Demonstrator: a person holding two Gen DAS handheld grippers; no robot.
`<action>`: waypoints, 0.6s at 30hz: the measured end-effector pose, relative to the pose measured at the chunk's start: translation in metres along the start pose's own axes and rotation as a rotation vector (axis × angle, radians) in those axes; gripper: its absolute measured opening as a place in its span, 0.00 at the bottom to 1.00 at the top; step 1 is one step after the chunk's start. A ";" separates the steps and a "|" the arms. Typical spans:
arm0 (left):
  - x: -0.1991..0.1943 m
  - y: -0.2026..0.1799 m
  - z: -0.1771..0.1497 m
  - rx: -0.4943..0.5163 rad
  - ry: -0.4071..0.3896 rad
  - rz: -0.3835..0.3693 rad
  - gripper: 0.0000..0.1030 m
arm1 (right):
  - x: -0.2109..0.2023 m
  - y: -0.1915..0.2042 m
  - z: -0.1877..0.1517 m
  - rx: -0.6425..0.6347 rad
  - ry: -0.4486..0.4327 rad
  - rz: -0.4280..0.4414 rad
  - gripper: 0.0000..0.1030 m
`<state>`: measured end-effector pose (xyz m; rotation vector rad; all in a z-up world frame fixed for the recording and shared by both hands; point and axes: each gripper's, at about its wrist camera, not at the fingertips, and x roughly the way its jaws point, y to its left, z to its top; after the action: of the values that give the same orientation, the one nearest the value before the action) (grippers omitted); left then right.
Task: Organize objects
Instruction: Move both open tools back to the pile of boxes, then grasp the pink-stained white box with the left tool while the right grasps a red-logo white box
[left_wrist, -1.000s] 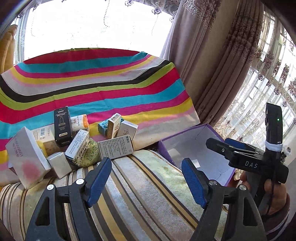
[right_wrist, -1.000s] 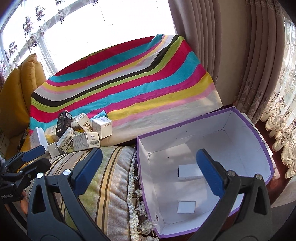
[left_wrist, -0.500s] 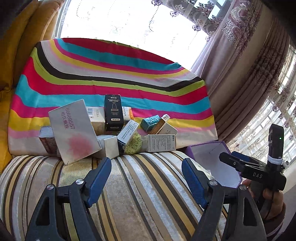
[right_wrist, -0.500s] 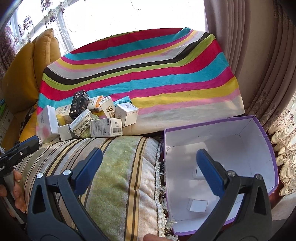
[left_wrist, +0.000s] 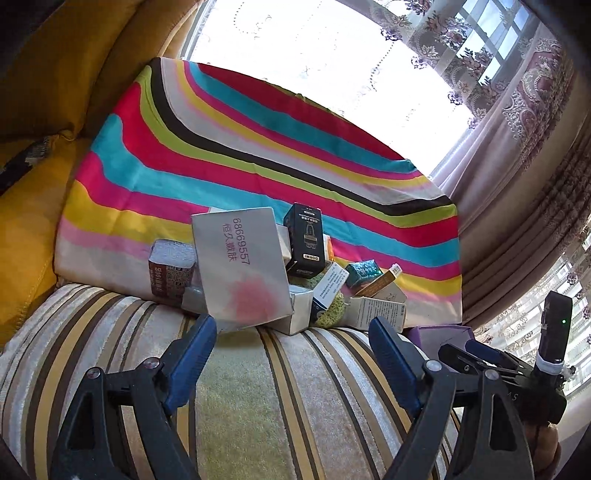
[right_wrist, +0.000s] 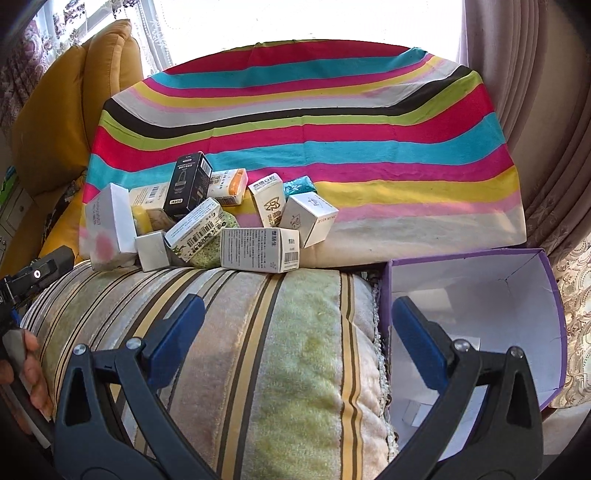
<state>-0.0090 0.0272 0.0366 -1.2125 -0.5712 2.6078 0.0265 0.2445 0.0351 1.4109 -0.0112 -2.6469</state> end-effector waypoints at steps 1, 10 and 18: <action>0.002 0.002 0.002 -0.007 0.000 0.021 0.85 | 0.003 0.003 0.001 -0.003 0.006 0.000 0.99; 0.021 0.013 0.020 -0.065 0.000 0.172 1.00 | 0.032 0.028 0.014 -0.031 0.050 -0.013 0.99; 0.048 0.017 0.032 -0.094 0.039 0.251 1.00 | 0.060 0.045 0.027 -0.055 0.084 -0.073 0.99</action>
<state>-0.0645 0.0198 0.0153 -1.4468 -0.5741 2.7811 -0.0233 0.1903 0.0039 1.5313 0.1233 -2.6205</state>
